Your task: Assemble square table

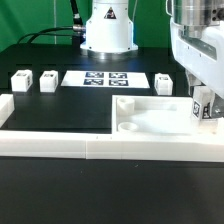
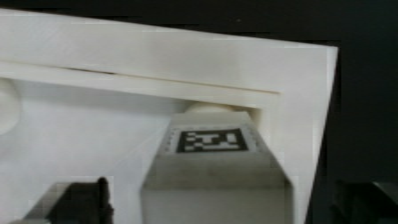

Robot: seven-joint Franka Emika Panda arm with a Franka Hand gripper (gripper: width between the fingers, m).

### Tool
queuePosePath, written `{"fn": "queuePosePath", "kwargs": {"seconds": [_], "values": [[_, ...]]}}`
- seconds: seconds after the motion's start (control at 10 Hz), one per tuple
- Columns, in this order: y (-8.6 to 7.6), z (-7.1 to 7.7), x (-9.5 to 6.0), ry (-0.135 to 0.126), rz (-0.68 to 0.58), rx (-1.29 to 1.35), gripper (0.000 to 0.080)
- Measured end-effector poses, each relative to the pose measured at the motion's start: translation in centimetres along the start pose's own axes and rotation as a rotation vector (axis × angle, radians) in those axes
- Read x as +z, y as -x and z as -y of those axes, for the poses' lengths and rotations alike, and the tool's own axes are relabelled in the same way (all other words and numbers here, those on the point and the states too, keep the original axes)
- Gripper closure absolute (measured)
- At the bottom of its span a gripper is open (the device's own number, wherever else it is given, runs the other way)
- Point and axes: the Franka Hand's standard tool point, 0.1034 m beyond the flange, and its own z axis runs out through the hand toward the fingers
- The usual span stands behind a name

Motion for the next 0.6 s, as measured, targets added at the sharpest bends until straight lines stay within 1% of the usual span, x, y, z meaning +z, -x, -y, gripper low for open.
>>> {"fn": "queuePosePath", "kwargs": {"seconds": [0.1,0.6], "values": [[-0.06,-0.01,0.01,0.0,-0.001,-0.06,0.0159],[-0.06,-0.01,0.01,0.0,-0.001,-0.06,0.015]]}}
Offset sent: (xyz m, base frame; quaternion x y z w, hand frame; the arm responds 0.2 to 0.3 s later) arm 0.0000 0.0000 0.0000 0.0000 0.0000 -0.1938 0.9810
